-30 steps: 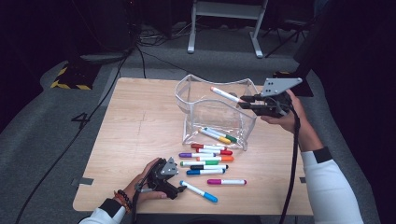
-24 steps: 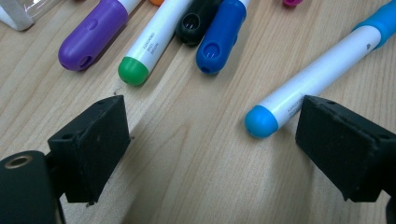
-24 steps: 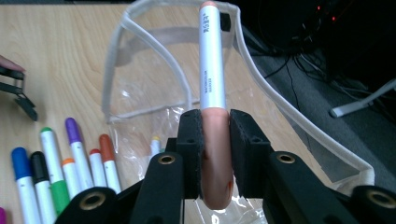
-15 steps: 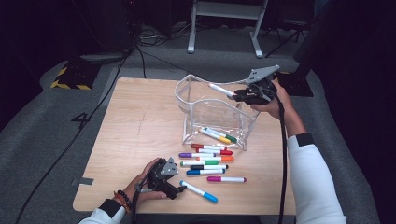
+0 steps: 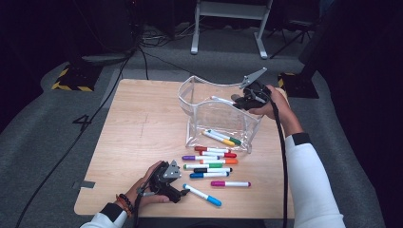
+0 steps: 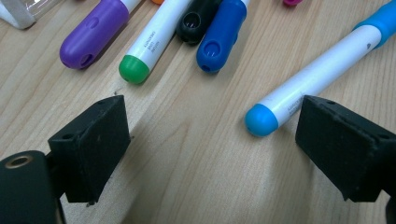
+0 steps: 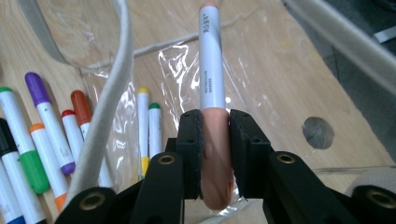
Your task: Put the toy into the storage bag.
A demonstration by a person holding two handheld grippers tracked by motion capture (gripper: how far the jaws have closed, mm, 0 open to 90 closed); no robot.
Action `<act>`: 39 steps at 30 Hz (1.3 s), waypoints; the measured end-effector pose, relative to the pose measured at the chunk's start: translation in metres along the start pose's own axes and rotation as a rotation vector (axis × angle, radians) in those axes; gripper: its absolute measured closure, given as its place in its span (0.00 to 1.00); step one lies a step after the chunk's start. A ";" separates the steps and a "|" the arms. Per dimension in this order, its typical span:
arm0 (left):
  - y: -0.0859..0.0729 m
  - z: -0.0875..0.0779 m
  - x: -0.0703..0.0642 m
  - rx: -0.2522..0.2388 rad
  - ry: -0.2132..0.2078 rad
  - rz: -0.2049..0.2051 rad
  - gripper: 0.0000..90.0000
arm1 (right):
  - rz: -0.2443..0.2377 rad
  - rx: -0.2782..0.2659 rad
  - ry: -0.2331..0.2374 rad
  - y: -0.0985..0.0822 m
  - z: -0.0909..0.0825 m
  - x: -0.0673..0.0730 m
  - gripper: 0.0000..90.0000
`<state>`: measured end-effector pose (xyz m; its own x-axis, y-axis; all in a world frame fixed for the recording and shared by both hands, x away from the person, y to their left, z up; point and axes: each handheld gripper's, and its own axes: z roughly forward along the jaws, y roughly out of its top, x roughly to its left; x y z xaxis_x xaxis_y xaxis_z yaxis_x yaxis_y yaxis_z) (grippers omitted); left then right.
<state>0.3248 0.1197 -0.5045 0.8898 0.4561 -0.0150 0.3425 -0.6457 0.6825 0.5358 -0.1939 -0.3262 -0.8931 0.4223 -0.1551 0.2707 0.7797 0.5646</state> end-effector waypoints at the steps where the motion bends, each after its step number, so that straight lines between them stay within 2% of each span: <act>1: 0.000 0.000 0.000 -0.001 -0.001 -0.002 0.11 | 0.000 0.012 0.016 0.000 0.001 0.001 0.83; 5: 0.000 0.000 0.000 -0.002 -0.002 -0.004 0.11 | -0.017 0.065 0.081 -0.001 0.006 0.005 0.83; 10: 0.000 0.000 0.000 -0.002 -0.002 -0.003 0.11 | -0.050 0.079 0.185 -0.002 0.006 0.010 0.83; 14: -0.001 0.000 0.000 -0.004 -0.003 -0.004 0.11 | -0.075 0.091 0.191 0.000 0.006 0.015 0.83; 17: -0.001 0.000 0.000 -0.003 -0.003 -0.001 0.11 | -0.076 0.054 0.160 0.000 0.005 0.014 0.79; 20: -0.001 0.000 0.000 -0.002 -0.003 -0.002 0.11 | -0.059 0.014 0.107 -0.002 0.000 0.013 0.74; 22: -0.001 0.000 0.000 -0.002 -0.004 -0.002 0.11 | -0.038 -0.019 0.059 -0.004 -0.006 0.011 0.67; 27: -0.001 0.000 0.000 -0.002 -0.003 -0.002 0.11 | 0.006 -0.123 -0.012 -0.009 -0.026 0.011 0.61; 30: -0.001 0.000 0.000 -0.002 -0.003 -0.002 0.11 | 0.021 -0.165 -0.034 -0.012 -0.040 0.013 0.57; 32: -0.001 0.000 0.000 -0.002 -0.004 -0.001 0.11 | 0.020 -0.206 -0.044 -0.014 -0.053 0.018 0.55; 35: -0.001 0.000 0.000 -0.003 -0.004 -0.002 0.11 | 0.024 -0.241 -0.050 -0.017 -0.066 0.024 0.55; 39: -0.001 0.000 0.000 -0.004 -0.003 -0.004 0.11 | 0.021 -0.296 -0.072 -0.023 -0.084 0.035 0.49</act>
<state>0.3242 0.1201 -0.5048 0.8896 0.4563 -0.0200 0.3445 -0.6417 0.6853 0.4677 -0.2359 -0.2764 -0.8575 0.4773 -0.1919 0.1630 0.6059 0.7787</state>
